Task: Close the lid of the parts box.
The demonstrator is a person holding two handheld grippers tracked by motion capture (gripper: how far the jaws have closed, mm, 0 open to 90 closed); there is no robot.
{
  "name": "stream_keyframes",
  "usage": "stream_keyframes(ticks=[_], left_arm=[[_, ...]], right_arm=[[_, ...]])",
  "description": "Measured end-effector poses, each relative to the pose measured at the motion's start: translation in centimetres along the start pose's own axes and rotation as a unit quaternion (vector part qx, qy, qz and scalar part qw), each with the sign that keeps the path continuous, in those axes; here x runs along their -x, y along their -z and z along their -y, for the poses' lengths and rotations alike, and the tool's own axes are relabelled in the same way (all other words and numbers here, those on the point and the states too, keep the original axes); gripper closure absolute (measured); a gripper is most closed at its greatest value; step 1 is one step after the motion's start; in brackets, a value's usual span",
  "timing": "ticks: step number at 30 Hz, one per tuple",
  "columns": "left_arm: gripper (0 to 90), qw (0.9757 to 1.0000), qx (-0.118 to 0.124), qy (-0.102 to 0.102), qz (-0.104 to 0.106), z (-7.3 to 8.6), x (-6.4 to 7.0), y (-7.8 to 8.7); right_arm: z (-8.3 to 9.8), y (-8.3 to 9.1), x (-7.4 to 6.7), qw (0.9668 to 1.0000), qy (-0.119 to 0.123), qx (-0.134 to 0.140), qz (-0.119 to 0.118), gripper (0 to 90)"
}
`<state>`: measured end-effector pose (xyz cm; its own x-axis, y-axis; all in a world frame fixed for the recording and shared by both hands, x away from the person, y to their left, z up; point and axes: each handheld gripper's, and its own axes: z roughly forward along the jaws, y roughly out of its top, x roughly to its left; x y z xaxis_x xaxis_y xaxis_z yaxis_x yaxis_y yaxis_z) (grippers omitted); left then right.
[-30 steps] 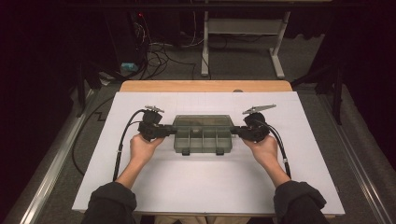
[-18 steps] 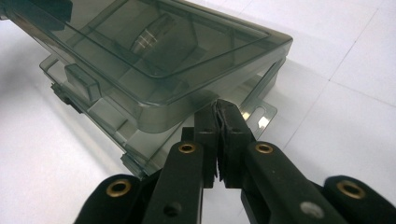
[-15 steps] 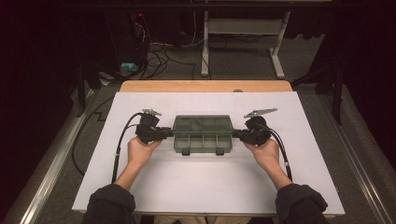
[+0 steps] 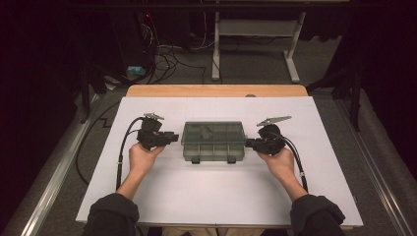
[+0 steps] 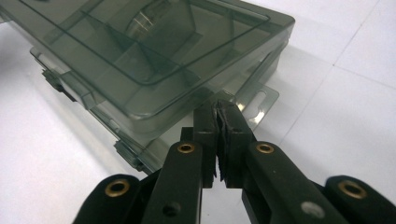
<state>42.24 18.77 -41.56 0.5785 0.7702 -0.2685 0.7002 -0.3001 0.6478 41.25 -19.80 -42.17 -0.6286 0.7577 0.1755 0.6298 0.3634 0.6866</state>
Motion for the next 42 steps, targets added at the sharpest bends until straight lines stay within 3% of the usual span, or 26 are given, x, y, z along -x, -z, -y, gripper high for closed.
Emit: stream_keyframes(ticks=[6,14,17,19,33,42], left_arm=[[66.9,0.9997,0.020,-0.001,0.014,-0.3,0.5,0.8],[65.9,0.9989,0.027,-0.029,0.026,-0.7,2.2,1.1],[65.4,0.9985,0.019,-0.051,0.009,-0.7,3.2,0.9],[65.4,0.9981,0.013,-0.059,0.010,-0.7,3.5,0.8],[65.4,0.9976,-0.013,-0.067,0.014,-0.2,3.9,-0.5],[65.3,0.9967,-0.017,-0.079,-0.007,0.3,4.4,-1.1]], right_arm=[[0.2,-0.2,0.1,1.0000,-0.002,-0.005,0.000,87.3],[0.4,-0.4,0.0,1.0000,-0.002,-0.007,-0.003,87.2],[0.4,-0.5,0.1,1.0000,-0.001,-0.008,-0.003,87.3],[0.5,-0.5,0.1,1.0000,-0.001,-0.008,-0.002,87.3],[0.9,-0.2,0.3,1.0000,-0.003,-0.006,0.003,87.4],[0.8,1.0,-0.3,0.9995,0.003,0.029,-0.007,87.7]])
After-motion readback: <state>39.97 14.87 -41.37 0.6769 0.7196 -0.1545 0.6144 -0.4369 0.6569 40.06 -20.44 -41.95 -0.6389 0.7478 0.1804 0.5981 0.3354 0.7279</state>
